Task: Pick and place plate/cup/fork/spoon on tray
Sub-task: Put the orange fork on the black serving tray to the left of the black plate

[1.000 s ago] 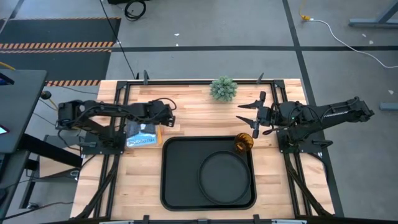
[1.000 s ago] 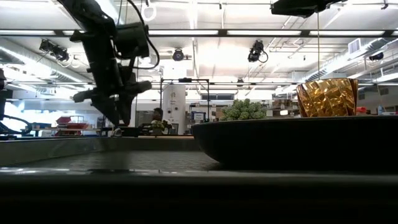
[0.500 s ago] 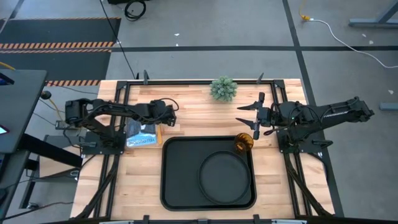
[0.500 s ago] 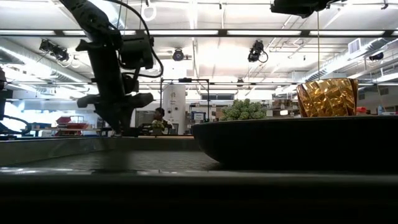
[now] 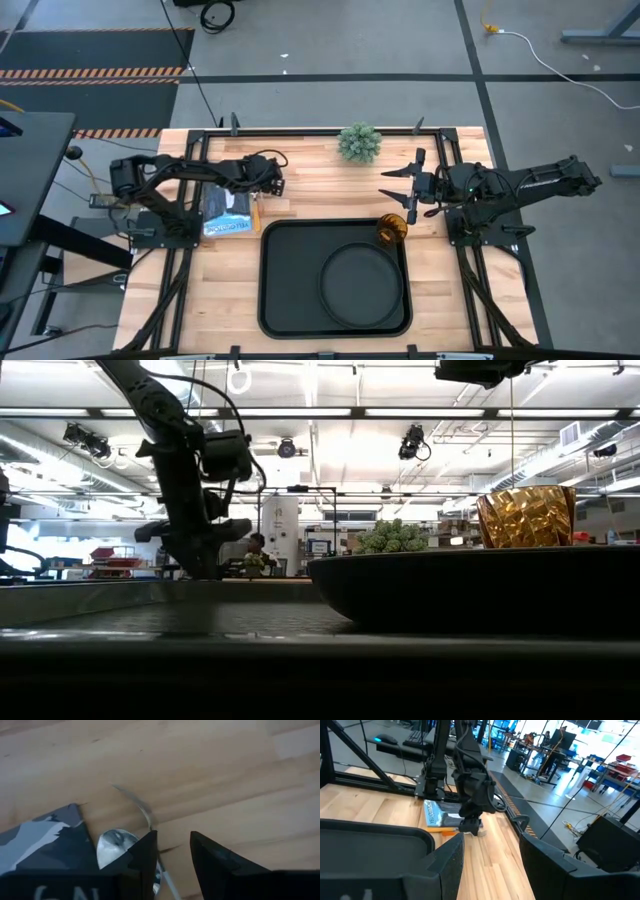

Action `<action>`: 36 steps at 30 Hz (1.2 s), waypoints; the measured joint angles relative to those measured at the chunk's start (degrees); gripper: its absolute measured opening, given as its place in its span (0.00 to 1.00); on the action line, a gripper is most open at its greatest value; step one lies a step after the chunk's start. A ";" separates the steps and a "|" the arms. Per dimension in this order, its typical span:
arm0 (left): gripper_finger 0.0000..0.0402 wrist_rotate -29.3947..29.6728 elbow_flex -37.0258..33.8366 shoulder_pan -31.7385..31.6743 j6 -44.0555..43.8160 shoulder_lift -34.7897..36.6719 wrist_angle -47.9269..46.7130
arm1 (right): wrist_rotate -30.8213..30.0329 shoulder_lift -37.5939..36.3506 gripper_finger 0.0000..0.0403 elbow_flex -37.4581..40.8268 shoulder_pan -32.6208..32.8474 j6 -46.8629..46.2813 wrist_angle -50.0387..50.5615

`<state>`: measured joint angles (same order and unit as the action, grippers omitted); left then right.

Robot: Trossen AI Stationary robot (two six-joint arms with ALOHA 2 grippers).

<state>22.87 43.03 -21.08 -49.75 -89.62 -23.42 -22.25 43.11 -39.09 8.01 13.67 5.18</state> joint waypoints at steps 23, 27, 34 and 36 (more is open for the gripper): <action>0.31 0.35 -0.02 -2.55 3.17 -0.87 0.55 | 1.43 0.00 0.49 0.00 0.00 -0.22 -0.86; 0.31 -0.49 0.00 -2.53 3.76 -2.47 1.38 | 1.43 0.00 0.49 0.00 0.00 -0.22 -0.86; 0.28 -0.92 0.09 -2.37 4.42 -4.85 2.52 | 1.47 0.00 0.49 0.00 0.00 -0.13 -0.86; 0.26 -0.55 0.07 -2.06 4.58 -5.01 3.11 | 1.45 0.00 0.49 0.00 0.00 -0.14 -0.84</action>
<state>22.32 43.09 -23.15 -45.16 -94.63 -20.31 -20.80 43.11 -39.09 8.01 13.53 4.34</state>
